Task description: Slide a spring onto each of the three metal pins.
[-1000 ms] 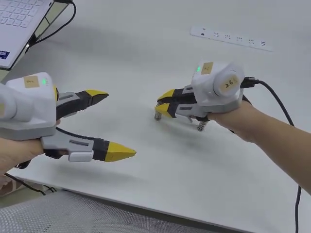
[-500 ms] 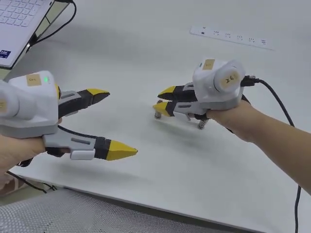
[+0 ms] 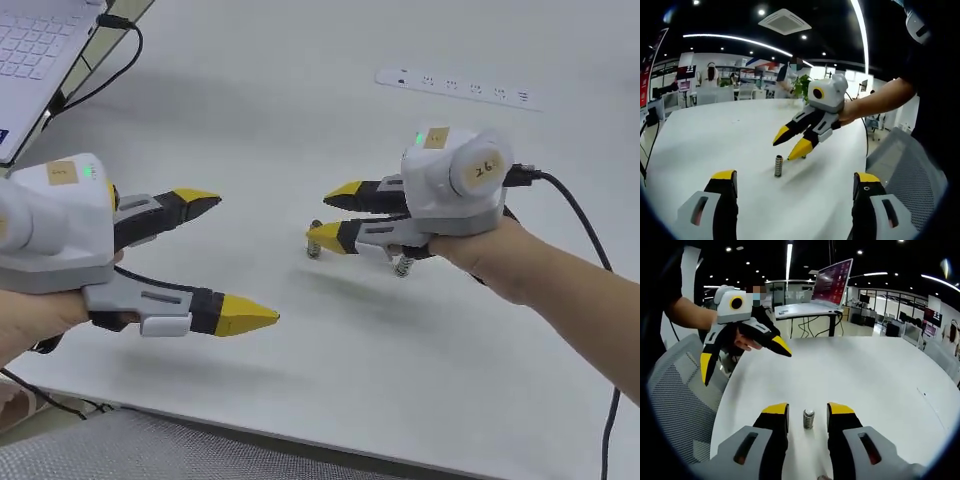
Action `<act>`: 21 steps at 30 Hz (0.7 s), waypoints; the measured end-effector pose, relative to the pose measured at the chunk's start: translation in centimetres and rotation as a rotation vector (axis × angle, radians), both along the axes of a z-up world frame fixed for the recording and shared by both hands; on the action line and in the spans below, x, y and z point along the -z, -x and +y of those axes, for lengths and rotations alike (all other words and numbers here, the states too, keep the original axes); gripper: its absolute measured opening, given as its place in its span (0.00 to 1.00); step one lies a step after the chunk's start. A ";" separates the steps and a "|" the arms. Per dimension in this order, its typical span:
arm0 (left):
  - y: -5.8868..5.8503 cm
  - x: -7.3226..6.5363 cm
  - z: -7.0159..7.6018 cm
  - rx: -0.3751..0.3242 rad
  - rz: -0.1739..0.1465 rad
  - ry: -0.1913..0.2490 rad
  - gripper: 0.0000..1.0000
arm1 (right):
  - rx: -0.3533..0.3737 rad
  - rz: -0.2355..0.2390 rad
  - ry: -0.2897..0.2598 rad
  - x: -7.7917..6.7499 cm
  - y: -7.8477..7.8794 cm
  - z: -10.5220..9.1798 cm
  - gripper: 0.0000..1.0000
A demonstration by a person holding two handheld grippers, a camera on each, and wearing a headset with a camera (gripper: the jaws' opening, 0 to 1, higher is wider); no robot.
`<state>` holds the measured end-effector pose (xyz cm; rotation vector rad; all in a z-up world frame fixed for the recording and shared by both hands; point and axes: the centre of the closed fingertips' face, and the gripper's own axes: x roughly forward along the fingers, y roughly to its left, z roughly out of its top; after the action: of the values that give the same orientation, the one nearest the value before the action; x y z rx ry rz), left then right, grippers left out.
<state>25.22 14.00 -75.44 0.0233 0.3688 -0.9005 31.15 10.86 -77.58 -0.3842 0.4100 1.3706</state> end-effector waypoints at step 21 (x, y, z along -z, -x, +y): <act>-1.0 -1.0 -1.7 0.037 -0.006 -0.021 0.98 | 0.089 0.015 -0.088 -2.2 0.8 -4.9 0.59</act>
<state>26.19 12.32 -74.40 0.0521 0.3728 -0.9335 30.32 6.01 -75.43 -0.2804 0.3738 1.3003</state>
